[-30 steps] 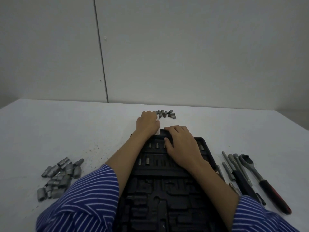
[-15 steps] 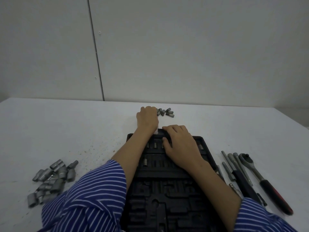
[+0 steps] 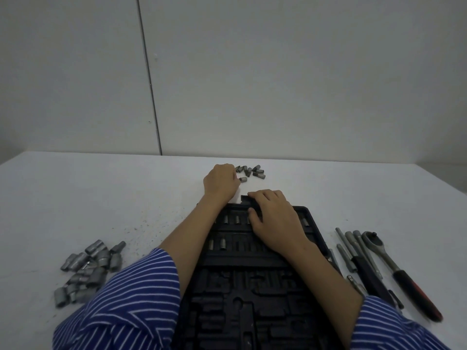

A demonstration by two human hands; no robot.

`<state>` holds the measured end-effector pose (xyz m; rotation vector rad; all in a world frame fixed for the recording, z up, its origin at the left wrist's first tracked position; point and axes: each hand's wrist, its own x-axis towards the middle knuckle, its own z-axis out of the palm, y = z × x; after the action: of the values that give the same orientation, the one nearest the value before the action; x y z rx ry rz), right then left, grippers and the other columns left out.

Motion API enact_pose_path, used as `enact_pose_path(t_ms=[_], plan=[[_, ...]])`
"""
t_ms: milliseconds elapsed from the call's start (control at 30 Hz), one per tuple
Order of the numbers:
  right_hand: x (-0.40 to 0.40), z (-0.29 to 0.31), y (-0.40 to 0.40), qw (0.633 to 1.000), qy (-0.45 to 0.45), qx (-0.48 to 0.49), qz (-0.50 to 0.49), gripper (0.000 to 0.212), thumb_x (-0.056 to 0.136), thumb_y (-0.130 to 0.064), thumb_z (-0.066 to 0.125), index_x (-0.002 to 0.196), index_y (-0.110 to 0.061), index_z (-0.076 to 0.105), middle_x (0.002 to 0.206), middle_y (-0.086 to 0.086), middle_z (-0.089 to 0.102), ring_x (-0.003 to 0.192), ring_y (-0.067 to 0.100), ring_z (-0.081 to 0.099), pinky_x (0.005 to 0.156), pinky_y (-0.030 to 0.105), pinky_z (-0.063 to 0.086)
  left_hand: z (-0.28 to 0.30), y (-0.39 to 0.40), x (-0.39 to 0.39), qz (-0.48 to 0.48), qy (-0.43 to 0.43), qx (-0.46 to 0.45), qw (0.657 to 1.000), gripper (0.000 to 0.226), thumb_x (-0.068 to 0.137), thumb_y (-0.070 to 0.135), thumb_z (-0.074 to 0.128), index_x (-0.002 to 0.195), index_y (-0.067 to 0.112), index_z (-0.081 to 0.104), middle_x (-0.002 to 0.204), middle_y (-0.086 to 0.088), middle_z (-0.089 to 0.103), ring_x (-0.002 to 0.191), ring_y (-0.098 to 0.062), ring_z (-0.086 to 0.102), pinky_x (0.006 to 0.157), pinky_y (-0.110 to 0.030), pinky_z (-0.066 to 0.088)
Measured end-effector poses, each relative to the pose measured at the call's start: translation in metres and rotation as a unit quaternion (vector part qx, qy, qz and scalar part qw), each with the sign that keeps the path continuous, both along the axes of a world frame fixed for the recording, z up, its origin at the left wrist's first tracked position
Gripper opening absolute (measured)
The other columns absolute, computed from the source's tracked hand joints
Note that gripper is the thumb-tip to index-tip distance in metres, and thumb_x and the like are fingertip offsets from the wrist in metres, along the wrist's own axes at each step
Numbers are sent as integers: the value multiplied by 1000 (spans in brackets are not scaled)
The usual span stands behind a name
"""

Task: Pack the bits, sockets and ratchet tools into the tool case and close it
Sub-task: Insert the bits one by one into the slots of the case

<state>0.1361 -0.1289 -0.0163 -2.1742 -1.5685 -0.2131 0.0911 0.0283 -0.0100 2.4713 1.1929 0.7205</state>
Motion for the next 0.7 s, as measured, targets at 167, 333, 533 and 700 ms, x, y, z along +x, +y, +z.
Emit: enact_pose_path(t_ms=[167,333,533,700], plan=[[0,0,0,1000,-1,-4,-3,38,94,-26,46,131,-17,50,129,-1,53,120,19,42,96,32,40,0,-2,-14,-31,-94,-59,993,11,85,15,53,84,10,64,90,-1,64,89,-20,58,70,-32,46],[1,1,-1,1000,-1,1,-1,38,94,-26,47,131,-17,50,129,-2,54,121,18,42,97,32,38,10,-10,-30,-58,-197,-142,968,14,82,8,53,70,13,54,64,7,65,74,-5,61,63,-9,43],[-1,3,-1,996,23,83,27,32,92,-22,54,123,-13,57,121,1,59,115,18,50,97,29,36,20,-22,-49,-64,-264,-193,943,8,86,13,56,82,10,61,64,11,65,58,13,56,58,-5,41],[-6,6,-4,980,96,142,101,35,88,-17,63,122,-12,58,117,1,61,101,8,61,91,19,45,19,-35,-64,-103,-267,-240,928,7,86,16,60,83,11,64,71,4,70,62,3,59,55,-7,41]])
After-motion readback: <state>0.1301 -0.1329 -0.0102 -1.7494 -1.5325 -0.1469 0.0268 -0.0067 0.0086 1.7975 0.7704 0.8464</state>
